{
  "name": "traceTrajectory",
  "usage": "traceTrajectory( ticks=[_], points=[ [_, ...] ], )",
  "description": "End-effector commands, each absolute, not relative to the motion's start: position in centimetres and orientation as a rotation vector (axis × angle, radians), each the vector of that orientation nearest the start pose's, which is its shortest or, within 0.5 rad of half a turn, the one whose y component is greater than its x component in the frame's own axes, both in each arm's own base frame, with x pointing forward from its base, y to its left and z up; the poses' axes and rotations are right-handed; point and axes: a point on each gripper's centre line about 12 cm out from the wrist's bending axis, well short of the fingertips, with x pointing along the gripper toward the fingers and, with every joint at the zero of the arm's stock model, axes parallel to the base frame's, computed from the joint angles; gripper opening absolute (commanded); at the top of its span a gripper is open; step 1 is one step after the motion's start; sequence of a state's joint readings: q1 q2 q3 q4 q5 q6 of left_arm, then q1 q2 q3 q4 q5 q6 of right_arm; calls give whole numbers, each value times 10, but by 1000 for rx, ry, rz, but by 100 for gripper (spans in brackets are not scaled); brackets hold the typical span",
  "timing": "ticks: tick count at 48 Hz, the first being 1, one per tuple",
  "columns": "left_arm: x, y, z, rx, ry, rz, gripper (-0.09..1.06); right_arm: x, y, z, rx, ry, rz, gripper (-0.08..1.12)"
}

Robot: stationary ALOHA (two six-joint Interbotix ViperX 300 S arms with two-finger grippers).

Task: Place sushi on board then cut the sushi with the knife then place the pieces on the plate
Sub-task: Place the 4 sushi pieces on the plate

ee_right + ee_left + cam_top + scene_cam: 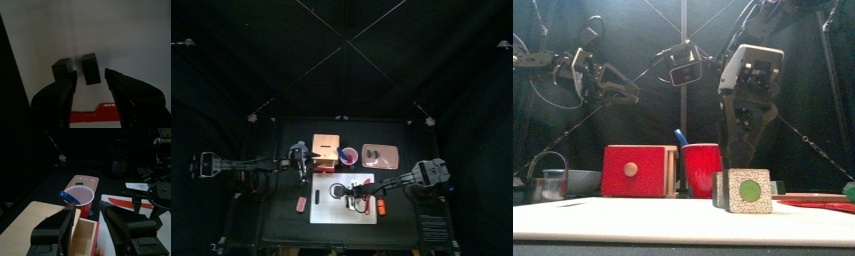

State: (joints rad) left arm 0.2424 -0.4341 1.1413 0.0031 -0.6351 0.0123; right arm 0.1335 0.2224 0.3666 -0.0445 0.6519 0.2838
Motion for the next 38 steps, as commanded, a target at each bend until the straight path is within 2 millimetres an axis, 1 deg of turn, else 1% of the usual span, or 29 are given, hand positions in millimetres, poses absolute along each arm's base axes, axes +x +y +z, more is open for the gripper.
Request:
traceTrajectory(
  ticks=[1,5,10,13,16,18,21,22,25,26,31,32,38],
  points=[
    [267,66,226,7,52,243,81,416,47,139,131,1201,-68,76],
    [266,66,225,7,55,243,81,416,44,140,152,1196,-83,68],
    [266,66,225,8,55,243,81,413,43,147,172,1185,-86,61],
    [266,67,225,8,55,244,81,408,41,157,191,1173,-90,59],
    [266,66,225,9,57,243,81,399,35,170,228,1167,-108,59],
    [266,66,224,9,60,243,81,388,27,179,268,1170,-142,59],
    [266,66,224,10,60,241,81,369,15,185,328,1189,-204,59],
    [266,66,223,10,62,243,81,359,8,188,366,1197,-242,59],
    [265,66,223,9,63,241,81,335,-5,191,445,1206,-330,59],
    [265,66,223,9,63,243,81,323,-12,190,488,1207,-381,59],
    [265,66,223,11,63,240,81,284,-33,186,615,1175,-556,59],
    [265,66,222,11,65,240,81,273,-39,183,646,1162,-609,59],
    [266,65,223,23,63,232,81,233,-64,176,780,1080,-825,59]
  ],
)
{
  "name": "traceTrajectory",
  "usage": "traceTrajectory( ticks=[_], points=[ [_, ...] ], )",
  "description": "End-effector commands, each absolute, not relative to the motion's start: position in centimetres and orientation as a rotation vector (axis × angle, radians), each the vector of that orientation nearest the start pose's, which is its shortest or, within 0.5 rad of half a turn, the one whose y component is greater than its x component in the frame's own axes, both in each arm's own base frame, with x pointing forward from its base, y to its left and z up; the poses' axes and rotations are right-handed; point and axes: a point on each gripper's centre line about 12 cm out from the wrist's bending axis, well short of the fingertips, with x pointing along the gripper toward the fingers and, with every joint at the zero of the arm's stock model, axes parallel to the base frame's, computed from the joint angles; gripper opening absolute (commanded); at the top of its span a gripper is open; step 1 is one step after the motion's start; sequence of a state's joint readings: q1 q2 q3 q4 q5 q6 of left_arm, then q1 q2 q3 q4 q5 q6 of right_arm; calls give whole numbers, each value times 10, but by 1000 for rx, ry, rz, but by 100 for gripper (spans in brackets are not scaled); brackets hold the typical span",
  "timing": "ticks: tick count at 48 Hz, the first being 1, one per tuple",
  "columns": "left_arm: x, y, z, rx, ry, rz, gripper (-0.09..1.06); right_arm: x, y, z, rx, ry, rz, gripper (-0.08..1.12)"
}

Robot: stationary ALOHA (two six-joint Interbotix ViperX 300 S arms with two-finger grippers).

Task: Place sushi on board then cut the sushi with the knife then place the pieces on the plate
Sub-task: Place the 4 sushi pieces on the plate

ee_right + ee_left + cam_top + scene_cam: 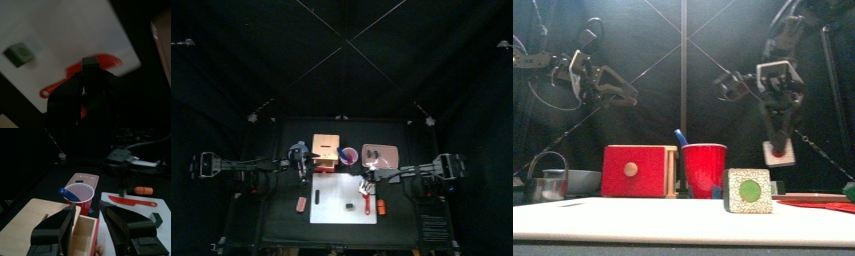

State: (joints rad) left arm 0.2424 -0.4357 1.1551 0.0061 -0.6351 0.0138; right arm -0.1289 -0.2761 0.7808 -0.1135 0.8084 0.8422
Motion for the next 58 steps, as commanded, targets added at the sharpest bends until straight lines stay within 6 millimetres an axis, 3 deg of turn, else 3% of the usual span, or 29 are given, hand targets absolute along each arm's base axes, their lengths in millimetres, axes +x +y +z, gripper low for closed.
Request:
traceTrajectory(
  ticks=[1,8,15,23,35,45,50,58],
  points=[
    [266,65,223,26,63,231,81,228,-67,175,808,1063,-859,59],
    [265,63,222,30,67,220,81,207,-101,165,923,935,-1064,59],
    [265,62,220,29,73,216,81,207,-134,157,950,822,-1143,59],
    [264,61,218,35,80,211,81,208,-163,139,954,808,-1187,59],
    [263,60,216,34,84,210,81,210,-170,128,956,836,-1203,61],
    [262,59,215,40,88,205,81,214,-170,124,974,824,-1186,76],
    [262,59,215,39,88,202,81,215,-170,129,983,811,-1187,83],
    [263,55,215,39,89,188,81,208,-162,147,975,806,-1204,83]
  ],
)
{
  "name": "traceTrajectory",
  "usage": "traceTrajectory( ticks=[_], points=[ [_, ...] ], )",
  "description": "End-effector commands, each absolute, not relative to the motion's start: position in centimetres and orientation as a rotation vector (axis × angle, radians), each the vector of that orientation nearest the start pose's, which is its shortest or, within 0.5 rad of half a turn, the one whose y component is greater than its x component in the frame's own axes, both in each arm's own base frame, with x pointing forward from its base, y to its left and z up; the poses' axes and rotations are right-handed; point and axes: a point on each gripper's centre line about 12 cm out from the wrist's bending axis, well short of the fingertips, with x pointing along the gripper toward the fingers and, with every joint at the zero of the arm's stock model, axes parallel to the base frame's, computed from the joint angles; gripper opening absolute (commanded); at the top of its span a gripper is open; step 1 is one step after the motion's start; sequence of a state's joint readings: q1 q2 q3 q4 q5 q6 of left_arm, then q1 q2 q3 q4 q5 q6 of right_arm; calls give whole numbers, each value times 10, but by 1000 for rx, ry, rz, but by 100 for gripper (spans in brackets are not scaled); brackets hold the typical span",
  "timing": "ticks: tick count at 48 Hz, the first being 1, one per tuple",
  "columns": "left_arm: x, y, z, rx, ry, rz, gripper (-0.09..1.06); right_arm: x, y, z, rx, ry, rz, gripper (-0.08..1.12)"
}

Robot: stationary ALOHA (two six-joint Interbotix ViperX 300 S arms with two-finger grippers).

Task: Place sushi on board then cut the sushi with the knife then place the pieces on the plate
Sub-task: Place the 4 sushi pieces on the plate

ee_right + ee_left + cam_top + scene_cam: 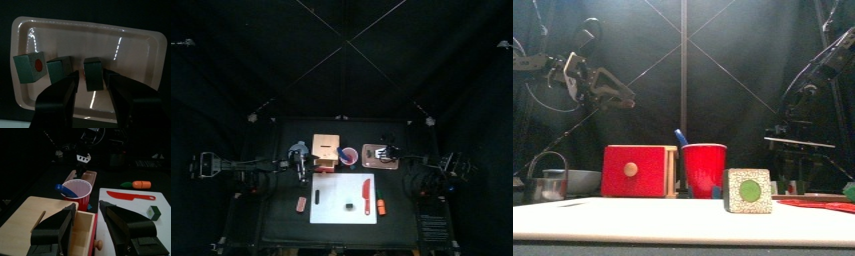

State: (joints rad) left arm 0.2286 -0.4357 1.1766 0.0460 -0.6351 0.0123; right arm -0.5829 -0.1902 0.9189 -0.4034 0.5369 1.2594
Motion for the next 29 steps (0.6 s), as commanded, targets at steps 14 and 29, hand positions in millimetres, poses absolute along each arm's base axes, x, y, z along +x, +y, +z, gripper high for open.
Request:
traceTrajectory(
  ticks=[14,29],
  points=[
    [266,54,219,39,77,185,81,235,-65,188,858,882,-881,83],
    [271,57,232,45,37,192,81,341,56,200,527,913,-330,83]
  ],
)
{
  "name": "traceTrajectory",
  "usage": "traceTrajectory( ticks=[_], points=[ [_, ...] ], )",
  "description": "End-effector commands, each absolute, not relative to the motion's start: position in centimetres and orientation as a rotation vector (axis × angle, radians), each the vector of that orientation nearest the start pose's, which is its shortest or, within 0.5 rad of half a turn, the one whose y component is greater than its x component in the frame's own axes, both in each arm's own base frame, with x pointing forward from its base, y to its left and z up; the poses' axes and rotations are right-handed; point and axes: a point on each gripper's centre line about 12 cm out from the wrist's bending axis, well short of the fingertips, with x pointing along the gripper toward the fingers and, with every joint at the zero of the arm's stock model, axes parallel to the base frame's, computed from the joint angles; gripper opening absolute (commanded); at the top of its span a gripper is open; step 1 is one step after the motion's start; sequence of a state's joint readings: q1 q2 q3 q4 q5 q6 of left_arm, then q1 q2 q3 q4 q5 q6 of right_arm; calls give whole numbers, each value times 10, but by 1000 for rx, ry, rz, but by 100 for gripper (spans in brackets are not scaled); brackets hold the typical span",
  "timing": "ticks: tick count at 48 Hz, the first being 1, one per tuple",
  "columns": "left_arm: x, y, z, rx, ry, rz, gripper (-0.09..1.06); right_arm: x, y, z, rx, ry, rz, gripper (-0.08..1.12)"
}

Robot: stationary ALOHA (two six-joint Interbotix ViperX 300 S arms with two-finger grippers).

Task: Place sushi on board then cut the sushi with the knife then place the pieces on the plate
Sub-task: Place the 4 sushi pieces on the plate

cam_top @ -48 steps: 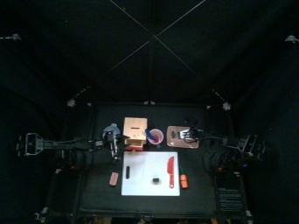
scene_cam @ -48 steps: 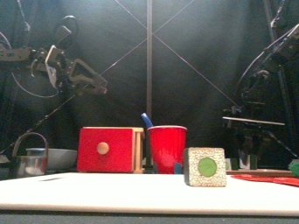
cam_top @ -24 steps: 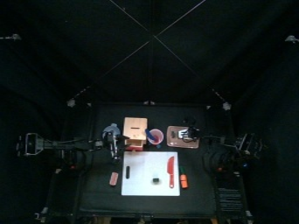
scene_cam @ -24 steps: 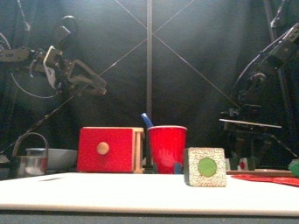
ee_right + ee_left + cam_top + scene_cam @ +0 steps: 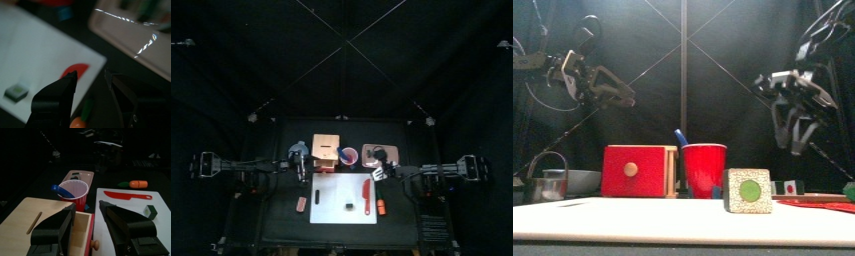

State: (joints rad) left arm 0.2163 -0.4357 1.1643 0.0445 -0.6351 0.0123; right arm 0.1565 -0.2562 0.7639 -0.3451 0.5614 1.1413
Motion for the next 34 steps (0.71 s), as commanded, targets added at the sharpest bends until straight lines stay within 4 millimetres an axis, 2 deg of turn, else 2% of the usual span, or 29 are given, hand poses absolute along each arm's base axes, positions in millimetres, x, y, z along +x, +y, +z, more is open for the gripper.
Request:
traceTrajectory(
  ticks=[1,8,14,24,34],
  points=[
    [272,57,233,46,33,190,81,351,63,202,495,912,-304,84],
    [274,58,237,43,23,193,81,395,83,195,314,938,-198,84],
    [272,59,233,29,31,201,81,414,91,180,207,1023,-145,84],
    [268,60,227,2,45,222,81,420,103,156,123,1176,-45,84],
    [268,60,227,-7,46,226,81,414,102,140,96,1240,-33,81]
  ],
)
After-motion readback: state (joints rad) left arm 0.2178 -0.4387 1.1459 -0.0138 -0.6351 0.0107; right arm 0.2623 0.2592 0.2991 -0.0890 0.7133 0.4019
